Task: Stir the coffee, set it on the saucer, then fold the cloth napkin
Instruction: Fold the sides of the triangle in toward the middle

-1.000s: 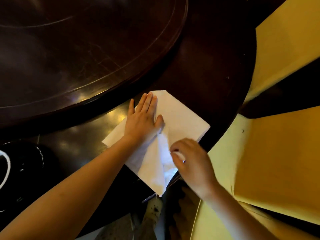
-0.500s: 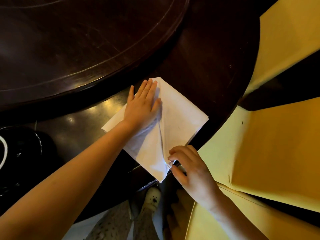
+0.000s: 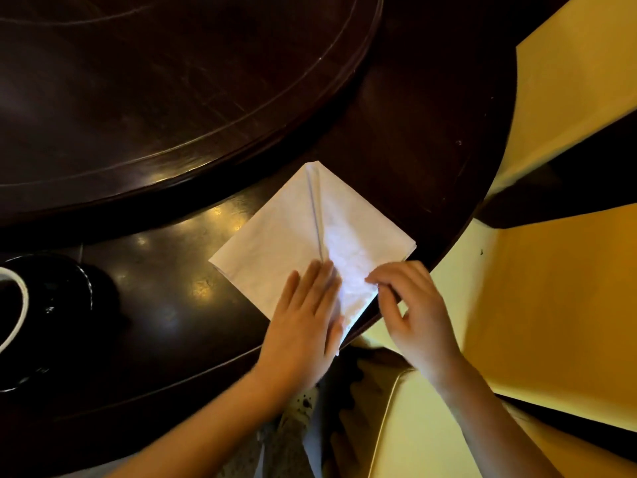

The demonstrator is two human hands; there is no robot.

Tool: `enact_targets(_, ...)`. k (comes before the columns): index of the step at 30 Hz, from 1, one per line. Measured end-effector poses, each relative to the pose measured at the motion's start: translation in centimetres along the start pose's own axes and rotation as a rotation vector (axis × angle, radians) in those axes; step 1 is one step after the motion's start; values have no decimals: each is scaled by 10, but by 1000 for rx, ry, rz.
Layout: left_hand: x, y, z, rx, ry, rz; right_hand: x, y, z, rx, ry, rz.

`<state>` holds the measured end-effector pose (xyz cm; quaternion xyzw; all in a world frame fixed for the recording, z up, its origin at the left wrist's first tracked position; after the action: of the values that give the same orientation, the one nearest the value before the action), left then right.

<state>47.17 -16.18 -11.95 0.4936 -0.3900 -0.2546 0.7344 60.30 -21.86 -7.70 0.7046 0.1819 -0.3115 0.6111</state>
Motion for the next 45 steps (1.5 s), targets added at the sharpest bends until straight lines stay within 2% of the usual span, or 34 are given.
enact_targets(4, 6, -6, 18, 16, 75, 33, 17, 6, -34, 25, -88, 29)
enact_targets(12, 5, -5, 22, 29, 115, 55, 22, -14, -67, -162, -163, 272)
enact_targets(18, -14, 0, 35, 65, 77, 173, 9, -10, -50, -209, -37, 234)
enact_targets(24, -55, 15, 62, 88, 154, 262, 14, 9, -57, -146, -93, 88)
enact_targets(28, -57, 22, 70, 157, 245, 255, 19, -7, -93, -271, -79, 69)
enact_targets(36, -55, 14, 70, 205, 289, 248, 18, -33, -93, -334, 10, 253)
enact_targets(40, -55, 16, 72, 217, 302, 272, 31, -36, -92, -365, -62, 341)
enact_targets(42, -53, 17, 74, 238, 306, 264, 32, -30, -92, -322, -120, 329)
enact_targets(45, -42, 15, 61, 213, 307, 201, 4, -37, -90, -301, -1, 325)
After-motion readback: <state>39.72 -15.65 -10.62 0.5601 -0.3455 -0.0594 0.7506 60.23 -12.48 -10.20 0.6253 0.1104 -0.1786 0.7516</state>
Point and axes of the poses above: each hand's wrist, its own z-axis away from the middle knuckle, its own y-axis out of the back of the hand, x = y × z, the point moved 6 cm from there along -z, towards the middle knuckle, and after that the axes turned 12 degrees about -x, right-handed, at the moved point
